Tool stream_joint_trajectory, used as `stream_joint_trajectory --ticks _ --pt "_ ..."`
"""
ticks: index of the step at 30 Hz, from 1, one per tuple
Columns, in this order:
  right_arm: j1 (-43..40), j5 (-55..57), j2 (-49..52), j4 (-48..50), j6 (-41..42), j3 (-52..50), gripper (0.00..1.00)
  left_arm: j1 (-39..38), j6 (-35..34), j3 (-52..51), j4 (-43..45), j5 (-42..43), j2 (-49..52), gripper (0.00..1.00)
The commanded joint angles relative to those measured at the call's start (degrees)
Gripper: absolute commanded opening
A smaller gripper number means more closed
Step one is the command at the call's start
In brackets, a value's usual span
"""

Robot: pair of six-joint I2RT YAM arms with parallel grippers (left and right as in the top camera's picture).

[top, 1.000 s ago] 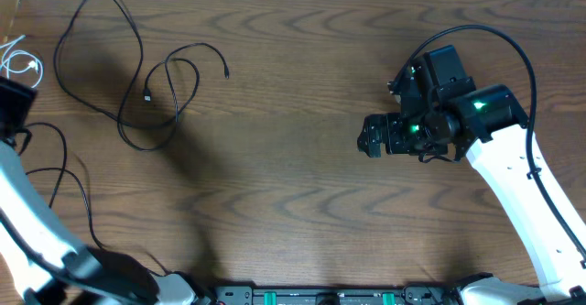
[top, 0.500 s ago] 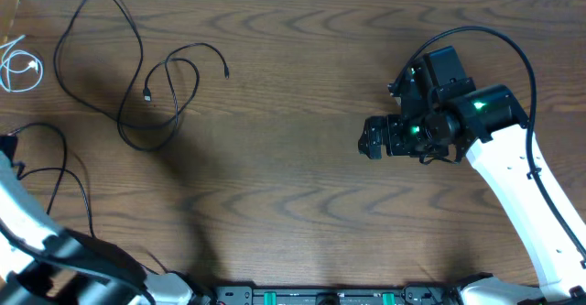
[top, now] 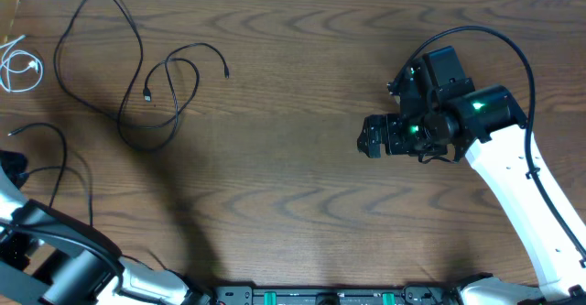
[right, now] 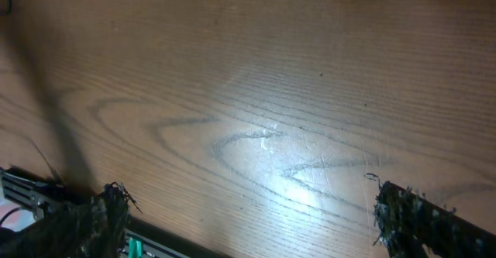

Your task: Untangle cables

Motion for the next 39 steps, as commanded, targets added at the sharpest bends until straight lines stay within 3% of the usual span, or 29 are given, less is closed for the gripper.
stream_joint_trajectory --ticks 1,3,5,9,23,24,27,32,34,36,38,39 --pt "0.24 -0.33 0.28 0.2 0.17 -0.26 0.99 0.09 2.8 -0.07 -2.01 8.2 2.51 0.47" --pt "0.24 -0.33 0.28 0.26 0.17 -0.26 0.99 0.07 2.78 -0.07 -3.74 8.74 3.76 0.45" --pt "0.24 -0.33 0.28 0.22 0.17 -0.26 0.99 0.09 2.8 -0.07 -5.75 8.7 5.11 0.35" --pt "0.24 -0.33 0.28 0.22 0.15 -0.26 0.99 0.07 2.8 -0.07 -9.42 8.92 8.04 0.08" --pt "0.24 -0.35 0.28 0.2 0.17 -0.26 0.99 -0.02 6.67 -0.09 -8.83 9.35 10.69 0.08" --pt "0.24 -0.35 0.28 0.2 0.17 -0.26 0.99 -0.02 6.64 -0.09 -8.63 9.64 10.84 0.09" --pt "0.24 -0.35 0.28 0.15 0.17 -0.26 0.99 0.02 6.4 0.31 -8.55 10.4 10.78 0.32" --pt "0.24 -0.33 0.28 0.2 0.15 -0.26 0.99 0.31 3.8 4.79 -10.14 10.4 8.33 0.44" --pt "0.24 -0.33 0.28 0.24 0.15 -0.26 0.99 0.39 3.15 7.23 -10.69 10.64 6.12 0.58" --pt "0.24 -0.33 0.28 0.57 0.15 -0.26 0.99 0.39 3.15 9.16 -10.64 12.11 3.5 0.83" --pt "0.24 -0.33 0.28 1.05 0.15 -0.26 0.99 0.39 1.81 10.34 -9.7 14.67 0.72 0.97" --pt "0.24 -0.33 0.28 1.31 0.15 -0.26 0.99 0.39 -0.2 10.56 -8.24 18.18 -1.57 0.98"
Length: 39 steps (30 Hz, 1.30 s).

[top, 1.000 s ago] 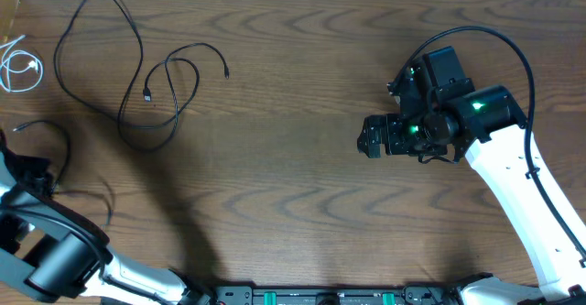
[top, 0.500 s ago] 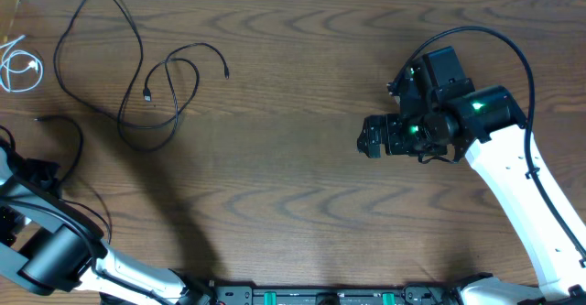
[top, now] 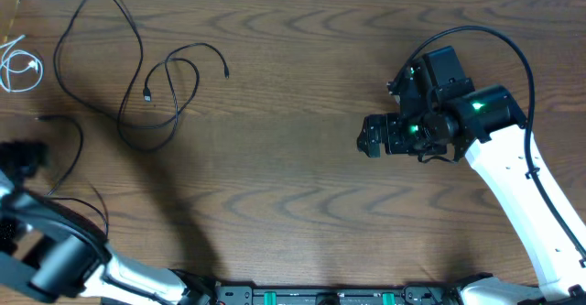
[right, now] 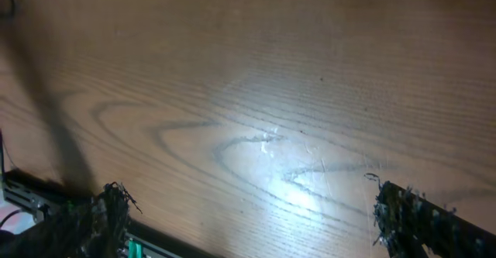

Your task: Untangle cables

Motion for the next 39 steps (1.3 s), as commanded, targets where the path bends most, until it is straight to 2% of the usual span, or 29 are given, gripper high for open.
stream_joint_trajectory --ticks 1,4,7,9,13,22,27,33,39 --pt "0.24 -0.33 0.26 0.68 0.15 -0.09 0.99 0.22 -4.92 2.95 2.34 8.96 -8.79 0.98" --pt "0.24 -0.33 0.26 0.81 0.15 -0.09 0.99 0.17 -7.34 2.95 4.0 20.33 -13.2 0.99" --pt "0.24 -0.33 0.26 0.61 0.15 -0.09 0.99 -0.31 -7.39 2.95 0.98 26.69 -15.08 0.98" --pt "0.24 -0.33 0.26 0.7 0.15 -0.09 0.99 -1.27 -9.14 2.95 -4.96 25.81 -15.5 0.98" --pt "0.24 -0.33 0.26 1.27 0.15 -0.09 0.99 -3.28 -12.44 1.42 -15.43 17.35 -15.5 0.99" --pt "0.24 -0.35 0.26 0.72 0.17 -0.09 0.99 -3.54 -9.2 -0.33 -22.88 16.39 -22.01 1.0" --pt "0.24 -0.68 0.26 1.09 0.2 -0.11 0.99 -3.54 -10.86 -4.15 -22.86 14.62 -30.51 0.98" --pt "0.24 -1.64 0.26 1.11 0.2 -0.09 0.99 -3.54 -11.85 -17.79 -20.94 12.68 -39.67 0.98" --pt "0.24 -3.34 0.26 0.42 0.17 -0.09 0.99 -3.54 -16.0 -34.51 -13.49 10.64 -41.77 0.98"
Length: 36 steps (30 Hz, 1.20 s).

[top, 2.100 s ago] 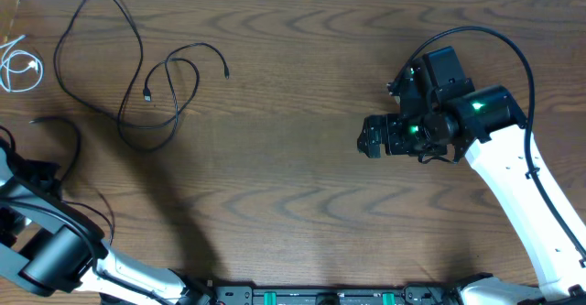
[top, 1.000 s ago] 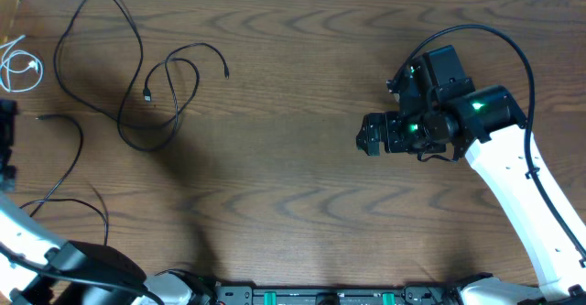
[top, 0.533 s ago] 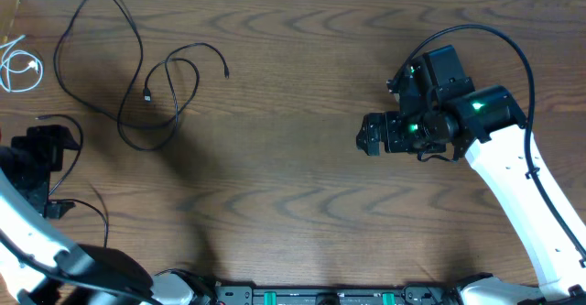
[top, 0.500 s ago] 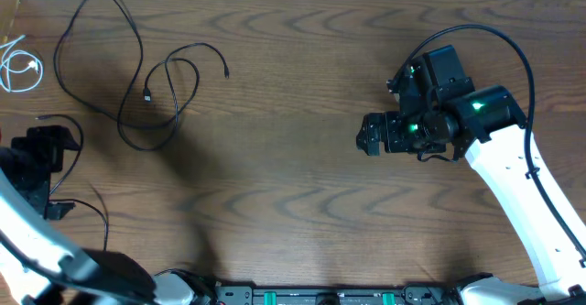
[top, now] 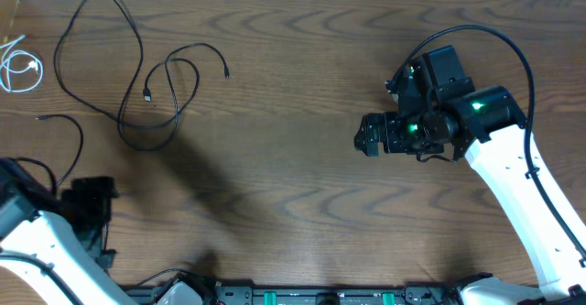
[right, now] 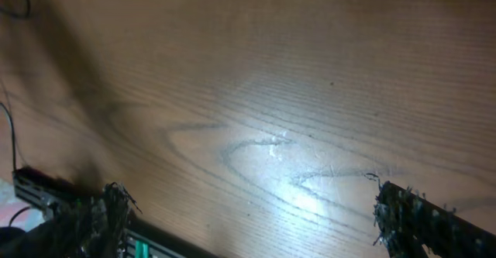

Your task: Untangle cables

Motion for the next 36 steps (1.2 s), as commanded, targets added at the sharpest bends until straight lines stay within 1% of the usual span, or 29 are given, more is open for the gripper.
stream_joint_trajectory --ticks 1,5,10,14,17,21,29,36 --pt "0.24 -1.79 0.26 -0.5 0.15 -0.04 0.99 0.09 -3.1 -9.75 4.35 -2.14 0.35 0.98" --pt "0.24 -1.77 0.26 -0.81 0.13 -0.04 0.99 0.09 -4.22 -16.72 10.97 -2.12 1.92 0.98" --pt "0.24 -1.77 0.26 -0.76 0.15 -0.04 0.99 0.09 -5.99 -22.16 14.38 -2.12 5.22 0.98" --pt "0.24 -1.77 0.26 -0.26 0.15 -0.04 0.99 0.09 -6.08 -24.5 16.15 -2.86 7.63 0.98" --pt "0.24 -1.77 0.26 0.13 0.15 -0.04 0.99 0.09 -6.6 -25.35 17.77 -5.84 9.2 0.98" --pt "0.24 -1.77 0.26 0.37 0.15 -0.04 0.99 0.09 -8.2 -25.35 17.81 -7.08 10.19 0.98" --pt "0.24 -1.77 0.26 0.72 0.15 -0.04 0.99 0.09 -8.61 -27.17 17.59 -8.98 10.27 0.98" --pt "0.24 -1.77 0.26 0.79 0.15 -0.04 0.99 0.09 -10.05 -32.5 22.97 -8.96 10.27 0.98"
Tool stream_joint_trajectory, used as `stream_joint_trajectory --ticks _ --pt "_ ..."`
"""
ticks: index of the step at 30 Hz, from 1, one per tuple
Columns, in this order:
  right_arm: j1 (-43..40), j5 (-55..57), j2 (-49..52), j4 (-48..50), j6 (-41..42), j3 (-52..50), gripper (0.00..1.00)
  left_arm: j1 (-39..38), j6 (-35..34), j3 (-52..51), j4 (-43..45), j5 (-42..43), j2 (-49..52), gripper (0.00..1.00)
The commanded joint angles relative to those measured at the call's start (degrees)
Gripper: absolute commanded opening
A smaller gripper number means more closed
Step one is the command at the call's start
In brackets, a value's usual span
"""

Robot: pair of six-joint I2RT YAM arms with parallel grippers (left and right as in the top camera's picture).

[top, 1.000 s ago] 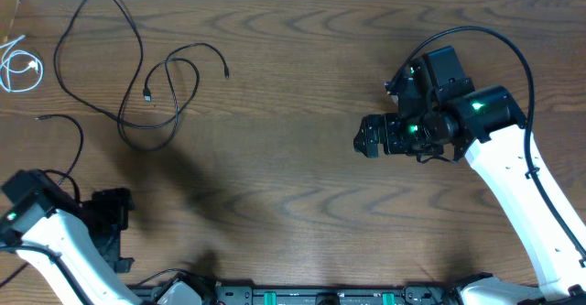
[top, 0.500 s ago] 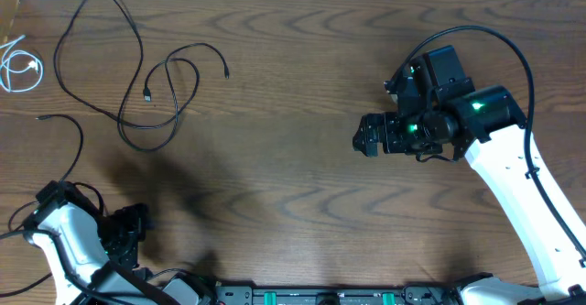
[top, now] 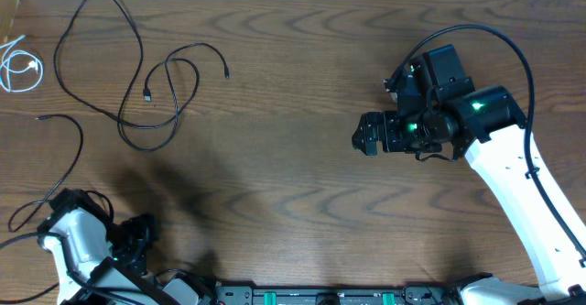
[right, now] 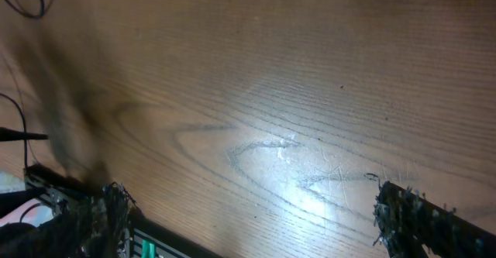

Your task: Untangle cables

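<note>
A long black cable (top: 137,76) lies in overlapping loops at the table's far left, with both plug ends near the loops. A second thin black cable (top: 78,145) curves down the left side toward my left arm. A coiled white cable (top: 18,67) rests at the left edge. My left gripper (top: 137,236) is low at the front left corner, and its fingers are not clear. Right of centre, my right gripper (top: 366,136) hovers over bare wood. In the wrist view the right gripper (right: 252,215) is open and holds nothing.
The wooden table (top: 293,213) fills the view, with a rail of equipment (top: 311,296) along its front edge. The right arm's own black cable (top: 513,53) arcs over the far right. The black cable's loops show in a corner of the right wrist view.
My left arm has drawn back from the left side to the front left corner. The thin black cable's lower end now trails toward the left edge. My right gripper shifted slightly left, still open.
My left arm was at the left edge with the thin black cable arcing beside it. Then that cable's tip lay on the table below the white coil and has stayed there, while the arm stood lower each time. The looped cable has not moved, and the right gripper barely.
</note>
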Motion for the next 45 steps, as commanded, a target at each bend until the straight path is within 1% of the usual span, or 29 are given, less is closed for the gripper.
stream_joint_trajectory --ticks 1,4,5,6,7,10,16,20,21,22,23,24,28,31,37,42,43,45 --pt "0.24 -0.5 0.26 -0.13 0.15 -0.02 0.99 0.09 -1.33 -2.36 1.64 -1.4 0.44 0.98" --pt "0.24 -0.48 0.26 -0.35 0.15 -0.02 0.99 0.09 -1.33 -3.1 3.63 -1.4 0.44 0.99" --pt "0.24 -0.48 0.26 -0.35 0.15 -0.02 0.99 0.09 -1.33 -3.19 4.11 -1.4 0.44 0.97" --pt "0.24 -0.48 0.26 -0.33 0.15 -0.02 0.99 0.09 -1.33 -3.21 4.42 -1.4 0.44 0.91" --pt "0.24 -0.48 0.26 -0.33 0.15 -0.02 0.99 0.09 -1.33 -3.21 4.66 -1.42 0.44 0.88" --pt "0.24 -0.48 0.26 -0.31 0.15 -0.02 0.99 0.09 -1.29 -3.21 4.81 -1.4 0.44 0.62" --pt "0.24 -0.48 0.26 -0.28 0.15 -0.02 0.99 0.09 1.75 -2.91 4.44 -1.33 0.42 0.52" --pt "0.24 -0.48 0.26 -0.24 0.13 -0.02 0.99 0.09 6.38 -0.68 2.54 -1.36 0.0 0.41" --pt "0.24 -0.48 0.26 -0.15 0.15 -0.02 0.99 0.09 7.52 0.96 0.98 -1.33 -0.66 0.31" --pt "0.24 -0.48 0.26 -0.09 0.15 -0.02 0.99 0.09 8.13 1.9 0.2 -1.31 -1.09 0.25" --pt "0.24 -0.48 0.26 -0.04 0.13 -0.02 0.99 0.09 8.7 2.99 -0.7 -1.27 -1.66 0.1" --pt "0.24 -0.46 0.26 0.04 0.13 -0.02 0.99 0.09 9.66 3.96 -1.55 -0.66 -2.19 0.08" --pt "0.24 -0.48 0.26 0.24 0.15 -0.02 0.99 0.09 18.05 8.13 -2.89 8.33 -5.22 0.08" --pt "0.24 -0.48 0.26 0.44 0.15 -0.02 0.99 0.09 21.29 10.4 -3.48 15.89 -8.44 0.08" --pt "0.24 -0.48 0.26 0.22 0.15 -0.02 0.99 0.09 21.29 13.75 -3.1 22.93 -15.93 0.08" --pt "0.24 -0.46 0.26 0.37 0.15 -0.02 0.99 0.09 21.27 17.0 -1.25 24.09 -22.4 0.08" --pt "0.24 -0.44 0.26 0.42 0.15 -0.02 0.99 0.09 21.27 17.44 -0.63 25.79 -23.69 0.08" --pt "0.24 -0.44 0.26 0.42 0.15 -0.02 0.99 0.09 21.24 17.75 1.88 32.24 -26.4 0.08"
